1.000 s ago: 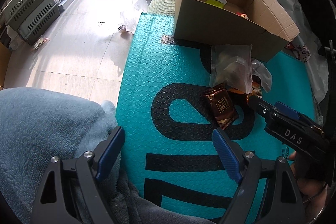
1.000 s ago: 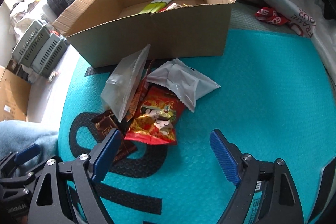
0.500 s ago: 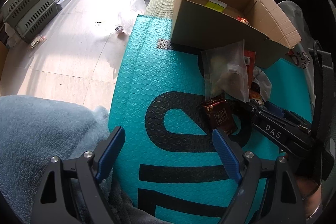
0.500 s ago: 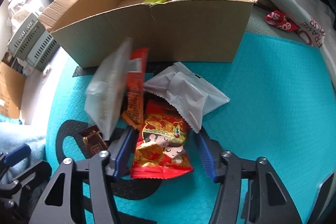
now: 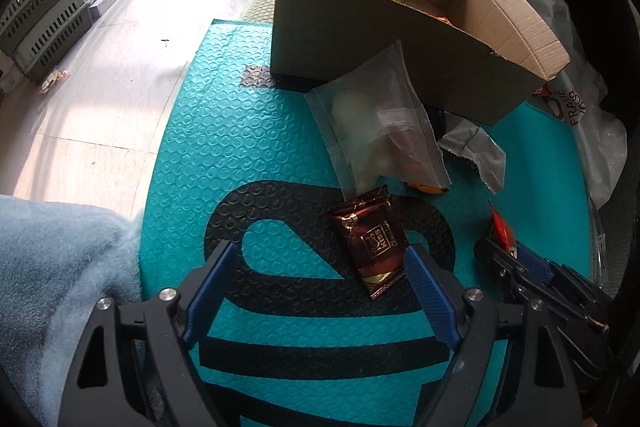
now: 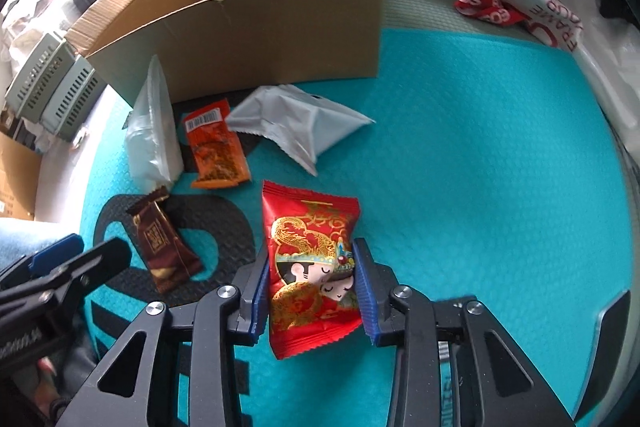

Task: Organize snacks
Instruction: 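Grasp the brown chocolate with left tool while right tool grasps red candy packet, then lift both held snacks and carry them over the box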

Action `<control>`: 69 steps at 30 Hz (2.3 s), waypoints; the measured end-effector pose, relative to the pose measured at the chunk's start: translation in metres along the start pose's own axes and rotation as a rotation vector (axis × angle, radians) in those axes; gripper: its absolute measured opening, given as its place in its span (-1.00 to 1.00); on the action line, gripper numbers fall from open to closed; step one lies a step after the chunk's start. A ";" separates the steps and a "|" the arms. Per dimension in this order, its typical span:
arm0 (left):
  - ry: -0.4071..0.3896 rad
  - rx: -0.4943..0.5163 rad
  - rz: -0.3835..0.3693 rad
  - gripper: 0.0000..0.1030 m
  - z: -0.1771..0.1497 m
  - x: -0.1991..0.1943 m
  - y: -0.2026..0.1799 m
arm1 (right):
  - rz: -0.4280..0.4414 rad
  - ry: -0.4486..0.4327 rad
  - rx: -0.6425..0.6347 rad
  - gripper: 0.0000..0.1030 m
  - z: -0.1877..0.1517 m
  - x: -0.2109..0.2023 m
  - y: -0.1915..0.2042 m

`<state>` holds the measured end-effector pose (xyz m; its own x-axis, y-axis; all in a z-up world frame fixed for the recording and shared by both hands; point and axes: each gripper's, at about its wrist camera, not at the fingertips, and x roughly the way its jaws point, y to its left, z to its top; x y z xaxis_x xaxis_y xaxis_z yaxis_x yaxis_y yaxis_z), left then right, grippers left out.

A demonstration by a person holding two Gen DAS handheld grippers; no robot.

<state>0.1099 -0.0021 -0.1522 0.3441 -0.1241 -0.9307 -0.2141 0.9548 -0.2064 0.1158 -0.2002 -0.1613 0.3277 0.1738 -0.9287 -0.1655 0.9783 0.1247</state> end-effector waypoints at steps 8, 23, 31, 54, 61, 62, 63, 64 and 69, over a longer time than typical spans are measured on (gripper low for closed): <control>0.059 0.017 0.020 0.65 0.007 0.029 -0.027 | -0.006 0.017 0.026 -0.30 -0.002 -0.002 -0.012; -0.006 0.162 0.120 -0.63 -0.002 0.034 -0.064 | -0.017 0.016 0.045 -0.32 -0.013 -0.013 -0.025; 0.002 0.193 0.077 -0.77 -0.025 0.020 -0.062 | -0.016 0.015 0.063 -0.33 -0.024 -0.020 -0.025; -0.078 0.247 0.040 -0.80 -0.065 -0.048 -0.039 | 0.036 -0.016 0.071 -0.36 -0.046 -0.041 -0.024; -0.127 0.235 0.024 -0.80 -0.055 -0.068 -0.042 | 0.078 -0.043 0.071 -0.36 -0.047 -0.056 -0.016; -0.135 0.235 0.021 -0.80 -0.053 -0.072 -0.043 | 0.081 -0.047 0.070 -0.36 -0.047 -0.059 -0.014; -0.145 0.235 0.019 -0.80 -0.051 -0.076 -0.043 | 0.083 -0.051 0.068 -0.36 -0.045 -0.062 -0.012; -0.154 0.236 0.017 -0.80 -0.048 -0.080 -0.043 | 0.086 -0.055 0.065 -0.36 -0.044 -0.065 -0.011; -0.206 0.242 0.009 -0.80 -0.031 -0.103 -0.048 | 0.099 -0.095 0.052 -0.36 -0.029 -0.082 -0.002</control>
<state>0.0560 -0.0437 -0.0559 0.5268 -0.0817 -0.8461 -0.0023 0.9952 -0.0975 0.0629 -0.2201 -0.0955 0.3989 0.2773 -0.8741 -0.1536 0.9599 0.2344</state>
